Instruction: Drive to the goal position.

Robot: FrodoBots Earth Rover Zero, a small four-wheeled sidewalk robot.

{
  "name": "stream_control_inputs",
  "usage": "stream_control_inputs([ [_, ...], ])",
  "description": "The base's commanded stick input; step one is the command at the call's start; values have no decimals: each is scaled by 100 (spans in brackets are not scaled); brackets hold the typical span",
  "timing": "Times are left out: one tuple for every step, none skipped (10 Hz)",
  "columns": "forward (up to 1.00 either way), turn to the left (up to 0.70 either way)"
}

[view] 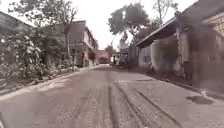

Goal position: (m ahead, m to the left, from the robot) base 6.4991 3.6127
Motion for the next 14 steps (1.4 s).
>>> stream_control_inputs([
  [70, 1],
  [70, 1],
  [70, 1],
  [70, 1],
  [70, 1],
  [70, 1],
  [70, 1],
  [70, 1],
  [70, 1],
  [70, 1],
  [70, 1],
  [70, 1],
  [70, 1],
  [70, 1],
])
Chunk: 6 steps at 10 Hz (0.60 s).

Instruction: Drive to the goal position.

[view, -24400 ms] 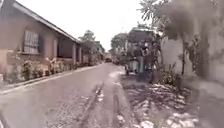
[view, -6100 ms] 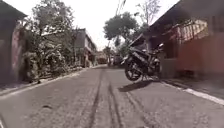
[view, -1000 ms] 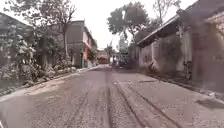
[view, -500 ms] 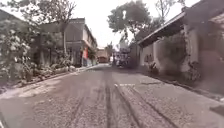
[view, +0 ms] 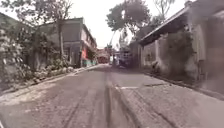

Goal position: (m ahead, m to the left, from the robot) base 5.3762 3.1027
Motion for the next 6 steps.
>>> stream_control_inputs([
  [70, 1],
  [70, 1],
  [70, 1],
  [70, 1],
  [70, 1],
  [70, 1],
])
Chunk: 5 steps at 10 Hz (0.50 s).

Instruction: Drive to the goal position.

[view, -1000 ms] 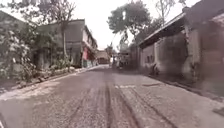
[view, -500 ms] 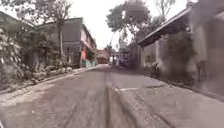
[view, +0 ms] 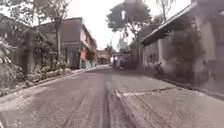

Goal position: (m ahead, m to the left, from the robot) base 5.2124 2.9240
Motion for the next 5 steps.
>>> stream_control_inputs([
  [70, 1],
  [70, 1],
  [70, 1],
  [70, 1],
  [70, 1],
])
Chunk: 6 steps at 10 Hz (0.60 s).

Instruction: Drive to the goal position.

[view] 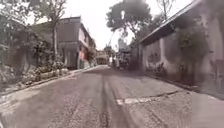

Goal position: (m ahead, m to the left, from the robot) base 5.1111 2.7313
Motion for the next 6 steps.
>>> stream_control_inputs([
  [70, 1],
  [70, 1],
  [70, 1],
  [70, 1],
  [70, 1],
  [70, 1],
])
